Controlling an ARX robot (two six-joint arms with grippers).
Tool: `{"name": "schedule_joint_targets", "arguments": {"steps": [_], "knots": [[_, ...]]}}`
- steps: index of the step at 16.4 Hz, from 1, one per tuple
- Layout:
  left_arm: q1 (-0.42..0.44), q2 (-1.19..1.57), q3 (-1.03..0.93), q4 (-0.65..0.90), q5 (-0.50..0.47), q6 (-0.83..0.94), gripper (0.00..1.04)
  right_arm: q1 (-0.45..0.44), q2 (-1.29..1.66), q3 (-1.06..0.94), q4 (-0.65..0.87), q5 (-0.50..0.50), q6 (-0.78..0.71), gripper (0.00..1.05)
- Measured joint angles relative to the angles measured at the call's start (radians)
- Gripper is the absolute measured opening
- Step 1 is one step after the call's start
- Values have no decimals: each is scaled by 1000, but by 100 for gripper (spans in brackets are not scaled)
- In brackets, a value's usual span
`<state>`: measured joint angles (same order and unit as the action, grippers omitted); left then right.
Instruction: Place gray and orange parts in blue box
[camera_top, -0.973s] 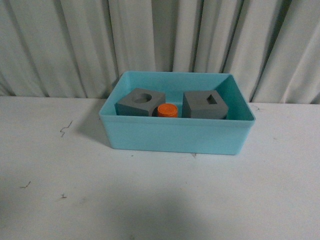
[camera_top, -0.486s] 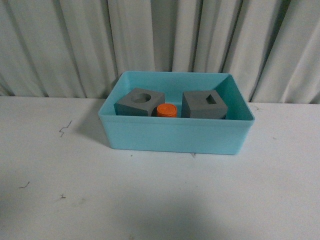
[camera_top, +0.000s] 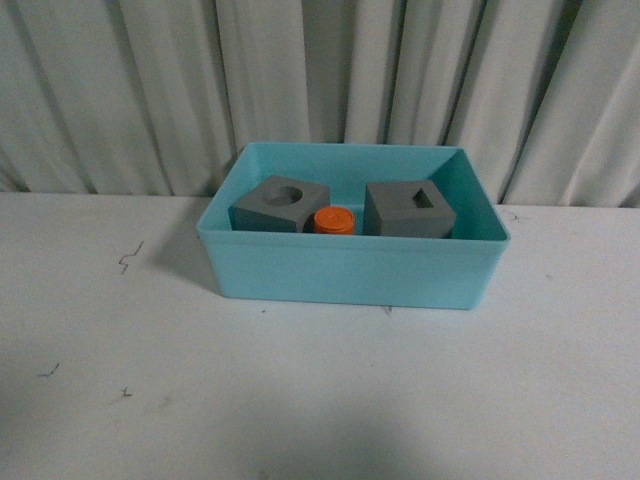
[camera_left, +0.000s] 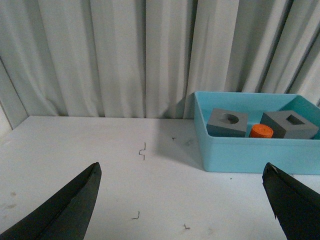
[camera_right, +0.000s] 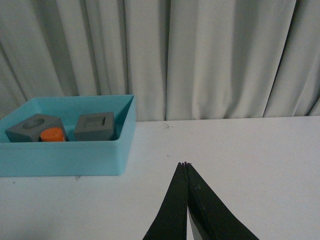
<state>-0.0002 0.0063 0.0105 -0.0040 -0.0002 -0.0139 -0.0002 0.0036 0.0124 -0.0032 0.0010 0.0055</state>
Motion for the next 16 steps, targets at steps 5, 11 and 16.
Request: {"name": "schedule_joint_targets", "arguments": {"steps": [5, 11, 16], "knots": [[0, 0, 0, 1, 0, 0, 98, 0, 0, 0, 0, 0, -2, 15], [0, 0, 0, 1, 0, 0, 98, 0, 0, 0, 0, 0, -2, 90], [0, 0, 0, 1, 0, 0, 98, 0, 0, 0, 0, 0, -2, 98]]}}
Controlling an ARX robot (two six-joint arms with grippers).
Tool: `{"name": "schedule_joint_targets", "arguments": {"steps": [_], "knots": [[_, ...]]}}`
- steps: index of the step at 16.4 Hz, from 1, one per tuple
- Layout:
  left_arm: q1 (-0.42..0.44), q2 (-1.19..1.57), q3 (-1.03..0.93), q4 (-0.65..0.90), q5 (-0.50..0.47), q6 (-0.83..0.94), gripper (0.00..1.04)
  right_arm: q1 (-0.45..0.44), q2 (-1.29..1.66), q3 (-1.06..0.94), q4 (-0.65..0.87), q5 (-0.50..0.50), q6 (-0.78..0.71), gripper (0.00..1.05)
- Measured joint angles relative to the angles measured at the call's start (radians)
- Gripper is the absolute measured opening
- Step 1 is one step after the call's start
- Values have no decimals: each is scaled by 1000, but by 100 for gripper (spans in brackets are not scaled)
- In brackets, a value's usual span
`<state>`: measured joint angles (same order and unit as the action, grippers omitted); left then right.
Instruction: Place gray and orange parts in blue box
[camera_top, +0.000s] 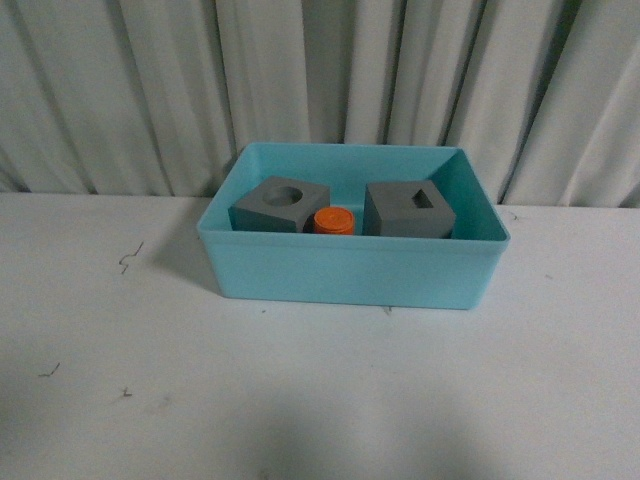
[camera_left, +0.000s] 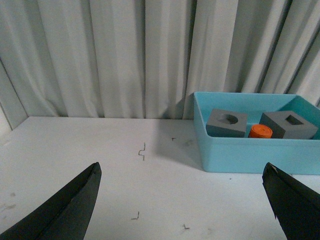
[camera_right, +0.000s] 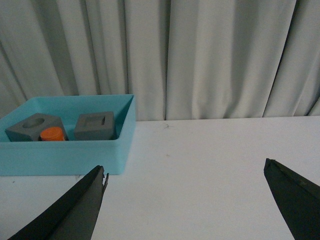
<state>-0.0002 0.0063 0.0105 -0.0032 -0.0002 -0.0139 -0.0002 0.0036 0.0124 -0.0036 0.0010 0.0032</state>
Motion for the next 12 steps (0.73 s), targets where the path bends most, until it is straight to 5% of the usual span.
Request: {"name": "schedule_joint_targets", "arguments": {"steps": [12], "knots": [[0, 0, 0, 0, 0, 0, 98, 0, 0, 0, 0, 0, 0, 98]]}}
